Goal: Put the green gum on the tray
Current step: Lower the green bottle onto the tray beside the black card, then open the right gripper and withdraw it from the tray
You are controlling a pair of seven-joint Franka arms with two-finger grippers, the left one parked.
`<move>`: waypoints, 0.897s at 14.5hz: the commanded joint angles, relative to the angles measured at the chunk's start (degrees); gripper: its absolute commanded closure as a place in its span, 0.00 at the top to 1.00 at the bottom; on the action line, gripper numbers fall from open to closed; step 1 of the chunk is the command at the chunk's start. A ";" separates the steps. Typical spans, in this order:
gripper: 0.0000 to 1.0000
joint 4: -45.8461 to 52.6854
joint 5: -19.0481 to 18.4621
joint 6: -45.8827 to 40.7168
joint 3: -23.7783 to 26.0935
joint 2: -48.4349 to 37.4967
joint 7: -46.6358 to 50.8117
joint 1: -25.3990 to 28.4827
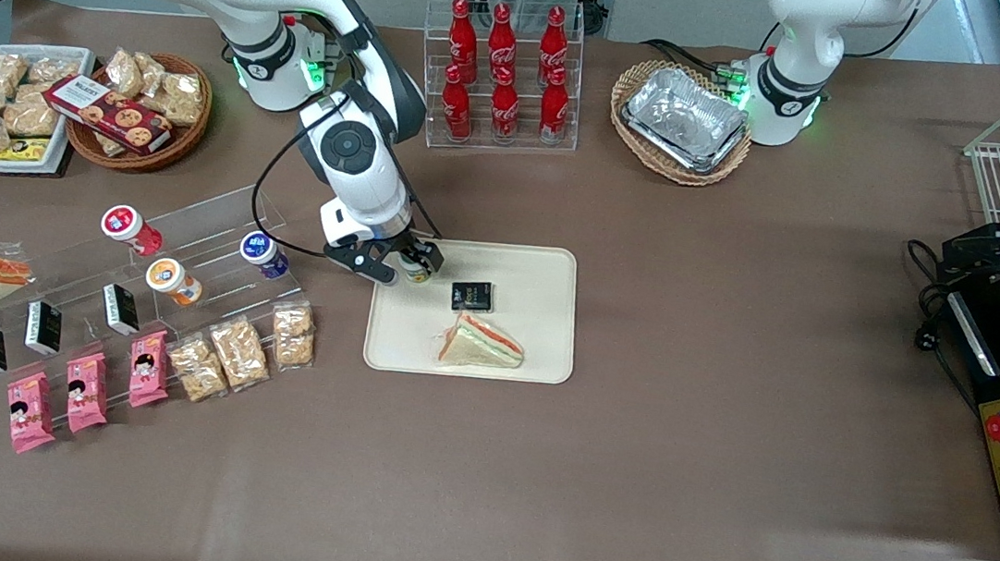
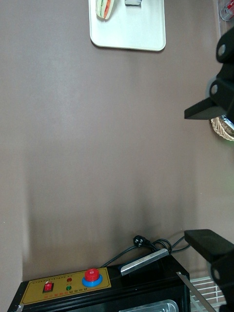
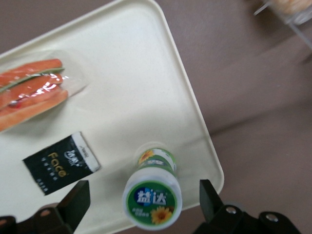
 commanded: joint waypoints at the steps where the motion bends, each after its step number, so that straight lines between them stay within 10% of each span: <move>1: 1.00 8.23 0.06 -18.32 -0.50 -6.36 -2.32 -0.43; 6: 1.00 34.07 0.41 -48.59 -0.76 -7.07 -5.24 -1.84; 10: 1.00 40.61 -0.03 -55.74 -1.11 -8.65 -16.35 -5.78; 13: 1.00 40.53 0.15 -55.92 0.28 -12.43 -31.99 -18.67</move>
